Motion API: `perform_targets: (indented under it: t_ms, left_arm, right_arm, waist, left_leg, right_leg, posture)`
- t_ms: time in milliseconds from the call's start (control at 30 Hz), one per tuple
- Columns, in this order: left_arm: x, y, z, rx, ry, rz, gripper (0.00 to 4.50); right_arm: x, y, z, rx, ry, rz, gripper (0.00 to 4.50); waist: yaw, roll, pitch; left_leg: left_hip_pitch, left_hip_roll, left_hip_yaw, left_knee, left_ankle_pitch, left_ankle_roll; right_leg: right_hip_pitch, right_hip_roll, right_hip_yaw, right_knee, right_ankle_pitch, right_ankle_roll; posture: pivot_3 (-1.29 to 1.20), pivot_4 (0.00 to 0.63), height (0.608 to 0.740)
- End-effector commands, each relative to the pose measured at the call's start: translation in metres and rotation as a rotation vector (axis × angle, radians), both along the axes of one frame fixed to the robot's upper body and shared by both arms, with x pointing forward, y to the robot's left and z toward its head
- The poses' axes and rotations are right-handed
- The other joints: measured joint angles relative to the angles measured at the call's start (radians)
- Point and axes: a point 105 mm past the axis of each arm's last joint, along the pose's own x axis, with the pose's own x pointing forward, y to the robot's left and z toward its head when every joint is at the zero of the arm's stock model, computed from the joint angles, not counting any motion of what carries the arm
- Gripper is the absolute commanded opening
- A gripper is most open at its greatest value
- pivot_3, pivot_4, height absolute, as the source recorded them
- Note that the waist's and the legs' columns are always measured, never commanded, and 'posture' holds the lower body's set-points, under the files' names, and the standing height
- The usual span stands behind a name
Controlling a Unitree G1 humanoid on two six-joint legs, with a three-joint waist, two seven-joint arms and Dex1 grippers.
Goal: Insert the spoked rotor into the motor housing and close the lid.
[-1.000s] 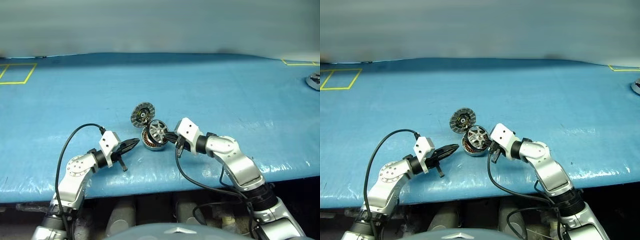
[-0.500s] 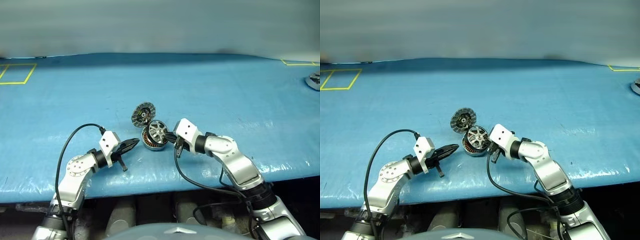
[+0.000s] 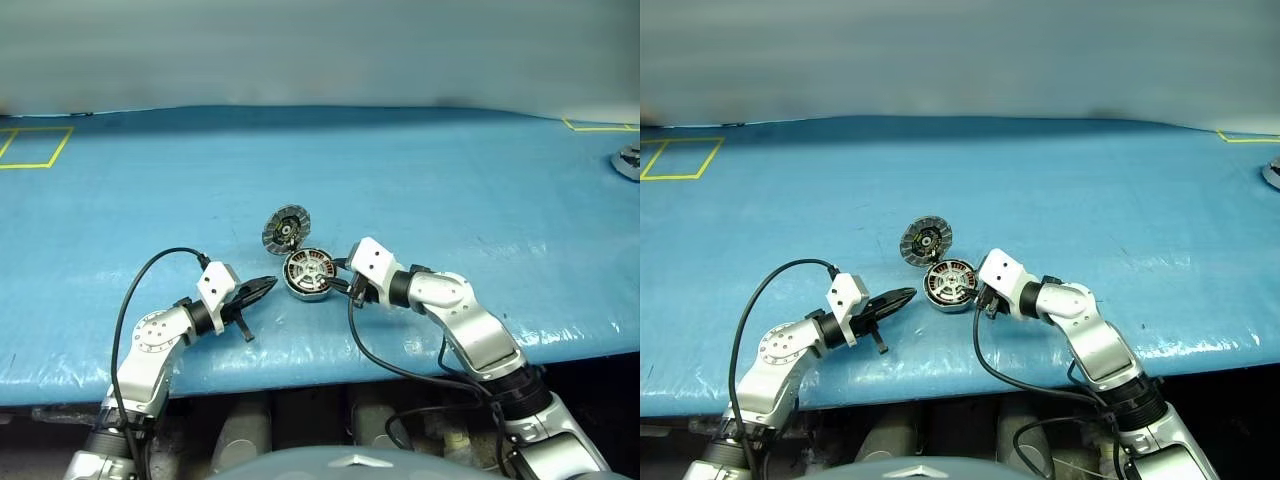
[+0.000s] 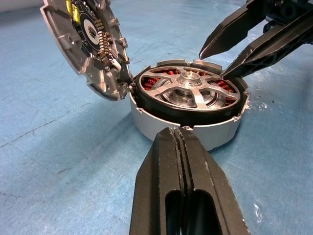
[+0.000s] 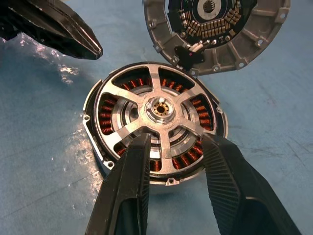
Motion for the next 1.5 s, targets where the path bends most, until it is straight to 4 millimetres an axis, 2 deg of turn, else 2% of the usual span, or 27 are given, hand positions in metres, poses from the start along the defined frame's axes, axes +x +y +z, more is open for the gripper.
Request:
perform_targets:
  t_ms: [33,133,233,300,367,500,667,833,1033,1167,1333,1433,1500]
  left_arm:
    - [0.003,0.0,0.009,-0.005,-0.044,0.001,0.0]
    - [0.003,0.001,0.009,-0.008,-0.046,-0.003,0.0]
    - [0.004,0.004,0.01,-0.009,-0.05,0.002,0.0]
    - [0.004,0.005,0.011,-0.009,-0.052,0.004,0.0]
    - [0.004,0.006,0.012,-0.012,-0.053,0.006,0.0]
    - [0.003,0.008,0.014,-0.015,-0.052,0.009,0.0]
    - [0.0,0.012,0.014,-0.019,-0.046,0.024,0.0]
    - [0.0,0.013,0.014,-0.019,-0.048,0.034,0.0]
    - [0.0,0.011,0.012,-0.019,-0.044,0.034,0.0]
    - [0.001,0.01,0.012,-0.022,-0.045,0.035,0.0]
    - [0.009,0.017,0.016,-0.039,-0.055,0.094,0.0]
    - [0.014,0.021,0.016,-0.04,-0.051,0.13,0.0]
    - [0.021,0.026,0.017,-0.056,-0.039,0.185,0.0]
  right_arm:
    - [-0.001,0.005,0.028,0.126,-0.06,0.016,1.72]
    - [0.0,0.009,0.033,0.184,-0.049,0.019,1.72]
    - [0.005,0.015,0.029,0.215,-0.027,0.009,1.14]
    - [0.008,0.02,0.027,0.223,-0.022,0.011,0.43]
    - [0.007,0.031,0.024,0.217,-0.017,0.042,0.05]
    - [0.007,0.044,0.021,0.216,-0.006,0.075,0.05]
    - [0.003,0.054,0.005,0.173,0.046,0.109,0.05]
    - [0.009,0.04,-0.026,0.028,0.095,0.04,0.05]
    - [0.011,0.026,-0.041,-0.029,0.118,-0.016,0.05]
    - [0.007,0.031,-0.025,0.083,0.107,0.001,0.05]
    - [-0.004,0.042,0.027,0.373,0.055,0.083,0.05]
    - [-0.003,0.036,0.053,0.502,-0.002,0.051,0.05]
    - [0.002,0.024,0.057,0.504,-0.039,-0.019,0.05]
  waist:
    - [0.0,0.0,0.0]
    - [0.0,0.0,0.0]
    - [-0.001,0.0,0.0]
    - [-0.001,0.0,0.0]
    - [-0.002,0.0,0.0]
    - [-0.002,0.0,0.0]
    - [-0.002,0.0,0.0]
    - [-0.001,0.0,0.0]
    - [0.001,0.0,-0.001]
    - [0.002,-0.001,-0.001]
    - [0.0,-0.001,0.0]
    - [-0.004,0.0,0.0]
    - [-0.002,0.0,0.0]
  left_leg:
    - [0.0,0.0,0.0,0.0,0.0,0.0]
    - [0.0,0.0,0.0,0.0,0.0,0.0]
    - [0.0,0.0,0.0,0.0,0.0,0.0]
    - [0.0,0.0,0.0,0.0,0.0,0.0]
    - [0.0,0.0,0.0,0.0,0.0,0.0]
    - [0.001,0.0,0.0,0.0,0.0,0.0]
    - [0.0,0.0,0.0,0.0,0.0,0.0]
    - [0.001,0.0,0.0,0.0,0.0,0.0]
    - [0.003,0.0,0.0,0.001,0.0,0.0]
    - [0.003,0.0,0.0,0.001,0.0,0.0]
    - [0.002,0.0,0.0,0.0,0.0,0.0]
    - [0.001,0.001,0.0,-0.001,0.0,0.0]
    - [0.002,0.001,-0.001,-0.001,0.0,0.0]
  right_leg:
    - [0.0,0.0,0.0,0.0,0.0,0.0]
    - [0.0,0.0,0.0,0.0,0.0,0.0]
    - [0.0,0.0,0.0,0.0,0.0,0.0]
    - [0.0,0.0,0.0,0.0,0.0,0.0]
    - [0.0,0.0,0.0,0.0,0.0,0.0]
    - [0.0,0.0,0.0,0.001,0.0,0.0]
    - [0.0,0.0,0.0,0.0,0.0,0.0]
    - [0.0,0.0,0.0,0.001,0.0,0.0]
    - [0.002,0.0,0.0,0.001,0.0,0.0]
    - [0.003,0.0,0.0,0.001,0.0,0.0]
    - [0.001,0.0,0.0,0.001,0.0,0.0]
    - [0.0,0.0,0.0,0.001,0.0,0.0]
    - [0.001,0.001,0.0,0.001,0.0,0.0]
  posture:
    - [0.0,0.15,0.74]
    - [0.0,0.15,0.74]
    - [0.0,0.15,0.74]
    - [0.0,0.15,0.74]
    - [0.0,0.15,0.74]
    - [0.0,0.15,0.74]
    - [0.0,0.15,0.74]
    - [0.0,0.15,0.74]
    - [0.0,0.15,0.74]
    - [0.0,0.15,0.74]
    - [0.0,0.15,0.74]
    - [0.0,0.15,0.74]
    - [0.0,0.15,0.74]
